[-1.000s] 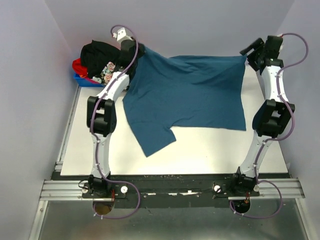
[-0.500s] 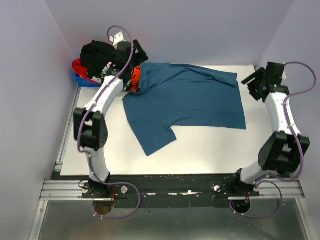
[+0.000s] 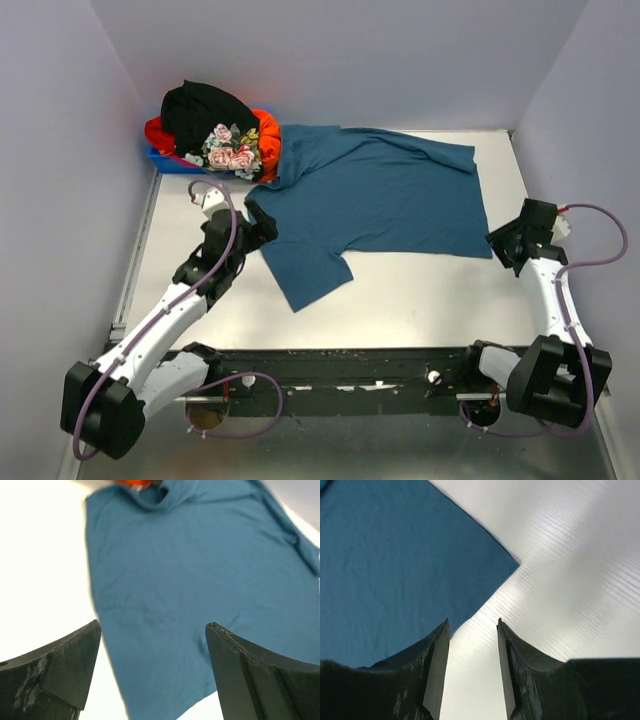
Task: Fold and stack the t-shirts
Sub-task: Flatten out the tshirt
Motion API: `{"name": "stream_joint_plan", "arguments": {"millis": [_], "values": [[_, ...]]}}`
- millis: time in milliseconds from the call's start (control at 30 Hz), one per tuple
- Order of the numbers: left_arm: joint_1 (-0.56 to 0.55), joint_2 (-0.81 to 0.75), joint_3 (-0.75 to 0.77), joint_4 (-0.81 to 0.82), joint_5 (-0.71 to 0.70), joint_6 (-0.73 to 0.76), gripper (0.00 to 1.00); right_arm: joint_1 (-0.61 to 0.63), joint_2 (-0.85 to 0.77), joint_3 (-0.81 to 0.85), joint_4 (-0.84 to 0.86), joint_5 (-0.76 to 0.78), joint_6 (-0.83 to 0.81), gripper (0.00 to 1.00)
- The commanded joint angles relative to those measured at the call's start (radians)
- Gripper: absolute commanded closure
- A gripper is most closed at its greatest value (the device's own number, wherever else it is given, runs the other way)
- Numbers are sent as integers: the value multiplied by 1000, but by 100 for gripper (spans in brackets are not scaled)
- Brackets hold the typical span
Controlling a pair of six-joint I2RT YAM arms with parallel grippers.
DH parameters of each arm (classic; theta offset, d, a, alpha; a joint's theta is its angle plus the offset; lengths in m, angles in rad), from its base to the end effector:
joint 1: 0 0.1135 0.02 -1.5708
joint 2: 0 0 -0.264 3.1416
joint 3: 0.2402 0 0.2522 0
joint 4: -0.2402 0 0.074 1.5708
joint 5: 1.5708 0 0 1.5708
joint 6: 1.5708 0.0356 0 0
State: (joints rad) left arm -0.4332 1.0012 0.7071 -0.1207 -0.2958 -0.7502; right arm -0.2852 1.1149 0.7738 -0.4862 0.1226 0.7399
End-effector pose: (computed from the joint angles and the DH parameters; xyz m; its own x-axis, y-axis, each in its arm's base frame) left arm 0.2116 -0.0864 0.2787 -0.3763 -0.5445 -0.7496 -0.1328 0.8324 -0.5380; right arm 0.2182 -0.0685 0.2447 -0.2798 0.7794 -0.5606 0.7411 0.5465 0.3899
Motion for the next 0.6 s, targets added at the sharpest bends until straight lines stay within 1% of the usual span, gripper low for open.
{"name": "stream_joint_plan", "arguments": {"millis": [0,100,233,300,367,467,567], "values": [[-2,-133,-104,-109,35,-57,3,-2,8,-15,70,32,-14,48],[-6,-214,-176,-194,105,-113,4,-3,55,-5,72,35,-16,48],[-15,-324,-287,-221,217,-149,3,-6,143,13,78,40,-17,48],[-15,-378,-322,-237,225,-155,1,-14,187,30,84,49,-14,47],[-15,-427,-353,-231,225,-143,1,-31,236,60,89,26,-19,47],[-16,-496,-397,-194,244,-164,1,-58,324,117,52,-18,-5,47],[-16,-533,-408,-192,231,-164,1,-78,365,124,31,-18,3,48]]}}
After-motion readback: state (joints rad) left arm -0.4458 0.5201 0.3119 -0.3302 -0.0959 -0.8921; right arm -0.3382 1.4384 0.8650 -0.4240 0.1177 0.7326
